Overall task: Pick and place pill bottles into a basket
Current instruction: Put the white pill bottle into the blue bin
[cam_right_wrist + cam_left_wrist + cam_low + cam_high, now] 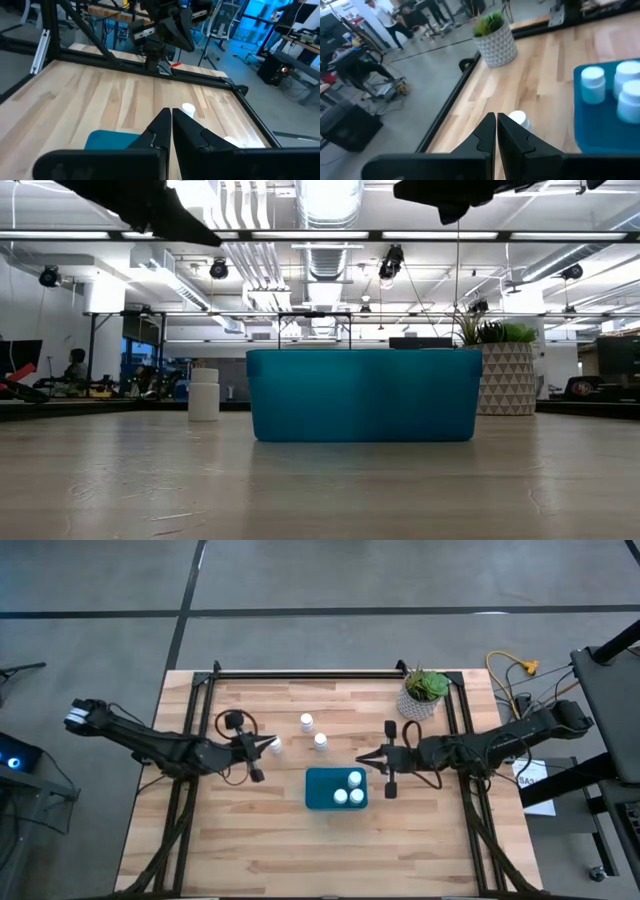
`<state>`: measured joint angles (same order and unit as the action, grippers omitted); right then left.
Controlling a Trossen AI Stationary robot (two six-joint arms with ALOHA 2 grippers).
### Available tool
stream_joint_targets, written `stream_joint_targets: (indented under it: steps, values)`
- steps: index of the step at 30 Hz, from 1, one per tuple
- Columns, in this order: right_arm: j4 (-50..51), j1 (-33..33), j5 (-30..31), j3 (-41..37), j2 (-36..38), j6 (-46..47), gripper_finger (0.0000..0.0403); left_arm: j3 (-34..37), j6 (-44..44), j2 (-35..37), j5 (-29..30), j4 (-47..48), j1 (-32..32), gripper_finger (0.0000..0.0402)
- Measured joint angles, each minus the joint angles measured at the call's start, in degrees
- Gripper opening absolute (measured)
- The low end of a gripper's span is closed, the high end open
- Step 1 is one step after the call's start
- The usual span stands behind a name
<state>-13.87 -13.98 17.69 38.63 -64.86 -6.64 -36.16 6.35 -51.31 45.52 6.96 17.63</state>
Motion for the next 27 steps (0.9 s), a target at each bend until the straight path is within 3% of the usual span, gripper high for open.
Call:
stream_joint_targets:
  steps: [11, 21, 27]
  values:
    - [0.11, 0.37, 0.27, 0.39, 0.29, -2.83, 0.0009, 0.00, -0.41, 0.84, 2.87, -0.54, -0.13, 0.0008]
    - [1.51, 2.23, 0.40, 0.42, 0.37, -3.63, 0.0009, 0.00, -2.99, 1.75, 2.78, -0.27, -0.27, 0.0126]
    - [1.49, 2.43, 0.40, 0.44, 0.37, -3.67, 0.0008, -2.06, -5.69, 1.75, 2.59, 6.84, -1.76, 0.0168]
